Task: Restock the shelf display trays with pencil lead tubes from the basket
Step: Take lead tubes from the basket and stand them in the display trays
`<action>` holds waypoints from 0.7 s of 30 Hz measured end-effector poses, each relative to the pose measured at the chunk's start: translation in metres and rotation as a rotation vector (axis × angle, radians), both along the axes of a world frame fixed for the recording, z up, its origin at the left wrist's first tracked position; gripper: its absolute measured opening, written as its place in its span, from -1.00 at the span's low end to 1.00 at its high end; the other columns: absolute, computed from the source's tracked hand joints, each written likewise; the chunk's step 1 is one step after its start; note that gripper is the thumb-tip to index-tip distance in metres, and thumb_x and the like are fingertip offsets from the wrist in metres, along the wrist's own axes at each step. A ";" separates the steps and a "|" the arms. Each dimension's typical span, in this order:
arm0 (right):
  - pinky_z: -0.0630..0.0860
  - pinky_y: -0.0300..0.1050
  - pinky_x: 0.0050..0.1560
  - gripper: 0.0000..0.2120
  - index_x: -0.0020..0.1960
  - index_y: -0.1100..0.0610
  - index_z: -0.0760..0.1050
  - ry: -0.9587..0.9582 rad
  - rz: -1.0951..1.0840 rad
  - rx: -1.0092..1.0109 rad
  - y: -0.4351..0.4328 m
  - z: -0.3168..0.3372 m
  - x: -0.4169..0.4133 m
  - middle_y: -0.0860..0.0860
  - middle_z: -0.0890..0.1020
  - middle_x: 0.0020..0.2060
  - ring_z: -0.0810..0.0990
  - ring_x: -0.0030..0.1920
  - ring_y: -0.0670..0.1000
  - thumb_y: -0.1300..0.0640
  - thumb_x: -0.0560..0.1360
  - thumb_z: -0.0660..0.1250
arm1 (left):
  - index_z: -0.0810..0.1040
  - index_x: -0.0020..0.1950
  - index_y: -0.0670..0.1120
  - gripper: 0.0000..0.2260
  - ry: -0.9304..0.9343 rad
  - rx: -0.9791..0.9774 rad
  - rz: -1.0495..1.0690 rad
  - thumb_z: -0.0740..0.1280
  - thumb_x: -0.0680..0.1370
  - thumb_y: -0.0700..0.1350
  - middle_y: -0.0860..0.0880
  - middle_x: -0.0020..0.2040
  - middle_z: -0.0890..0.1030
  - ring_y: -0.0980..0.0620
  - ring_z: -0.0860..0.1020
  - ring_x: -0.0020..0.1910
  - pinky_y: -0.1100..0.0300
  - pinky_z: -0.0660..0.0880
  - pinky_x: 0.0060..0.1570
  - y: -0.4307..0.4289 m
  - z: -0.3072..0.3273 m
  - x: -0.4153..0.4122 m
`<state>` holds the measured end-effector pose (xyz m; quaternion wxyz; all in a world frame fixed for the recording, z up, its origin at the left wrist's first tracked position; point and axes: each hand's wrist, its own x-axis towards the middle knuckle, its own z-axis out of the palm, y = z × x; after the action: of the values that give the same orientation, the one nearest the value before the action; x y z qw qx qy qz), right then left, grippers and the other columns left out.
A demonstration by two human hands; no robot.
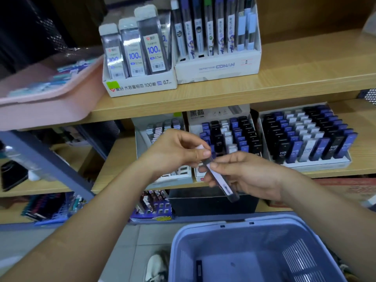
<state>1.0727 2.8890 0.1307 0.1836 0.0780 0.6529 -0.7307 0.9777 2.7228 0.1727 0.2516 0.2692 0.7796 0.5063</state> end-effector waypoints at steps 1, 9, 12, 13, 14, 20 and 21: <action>0.51 -0.19 -0.11 -0.81 0.05 0.15 0.66 0.011 0.000 0.051 -0.005 -0.002 -0.002 0.09 0.71 -0.09 0.65 -0.10 -0.04 0.12 0.58 0.29 | 0.67 -0.09 -0.13 -0.88 0.026 -0.002 0.049 0.48 0.39 -0.18 -0.10 -0.27 0.67 0.05 0.60 -0.31 0.29 0.55 -0.27 -0.009 0.003 -0.002; 0.51 -0.28 -0.09 -0.88 0.04 0.01 0.59 0.110 0.014 0.419 -0.037 -0.032 -0.013 -0.10 0.65 -0.12 0.61 -0.12 -0.12 0.11 0.61 0.27 | 0.69 -0.19 -0.02 -0.83 0.170 -0.170 0.220 0.47 0.40 -0.30 -0.24 -0.27 0.61 0.01 0.58 -0.31 0.31 0.57 -0.25 -0.089 0.012 -0.026; 0.46 -0.21 0.08 -0.76 0.25 0.00 0.54 0.292 0.057 0.832 -0.038 -0.048 -0.015 -0.08 0.57 0.08 0.54 0.02 -0.09 0.13 0.61 0.25 | 0.65 -0.20 -0.01 -0.82 0.308 -0.227 0.364 0.47 0.42 -0.31 -0.20 -0.27 0.61 0.08 0.56 -0.40 0.26 0.57 -0.26 -0.116 0.007 -0.041; 0.46 -0.17 0.17 -0.71 0.31 0.03 0.50 0.339 0.071 0.882 -0.039 -0.051 -0.016 -0.06 0.54 0.16 0.53 0.09 -0.06 0.16 0.61 0.24 | 0.63 -0.20 -0.01 -0.82 0.351 -0.251 0.406 0.48 0.41 -0.29 -0.12 -0.29 0.64 0.10 0.57 -0.41 0.20 0.56 -0.24 -0.121 0.005 -0.045; 0.43 -0.16 0.25 -0.67 0.36 0.05 0.46 0.392 0.094 0.932 -0.042 -0.051 -0.017 -0.05 0.49 0.25 0.50 0.17 -0.05 0.18 0.61 0.24 | 0.62 -0.21 0.01 -0.82 0.392 -0.277 0.442 0.50 0.40 -0.27 -0.02 -0.32 0.65 0.11 0.58 -0.41 0.17 0.56 -0.22 -0.125 0.001 -0.048; 0.28 -0.20 0.38 -0.50 0.50 0.07 0.28 0.488 0.222 1.227 -0.049 -0.046 -0.027 -0.03 0.25 0.46 0.34 0.41 0.02 0.22 0.58 0.20 | 0.59 -0.21 0.07 -0.83 0.630 -0.344 0.401 0.55 0.37 -0.14 0.15 -0.29 0.60 0.28 0.54 -0.27 0.38 0.43 -0.22 -0.112 -0.013 -0.047; 0.27 -0.17 0.40 -0.48 0.52 0.07 0.25 0.474 0.254 1.253 -0.049 -0.045 -0.029 -0.02 0.22 0.49 0.31 0.44 0.04 0.22 0.58 0.20 | 0.62 -0.18 0.03 -0.86 0.649 -0.348 0.385 0.54 0.37 -0.13 0.14 -0.27 0.60 0.28 0.54 -0.26 0.42 0.41 -0.23 -0.109 -0.016 -0.046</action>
<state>1.0442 2.8404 0.0854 0.0401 -0.0700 0.9795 -0.1846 0.9321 2.6139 0.1571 -0.0649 0.2176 0.9285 0.2938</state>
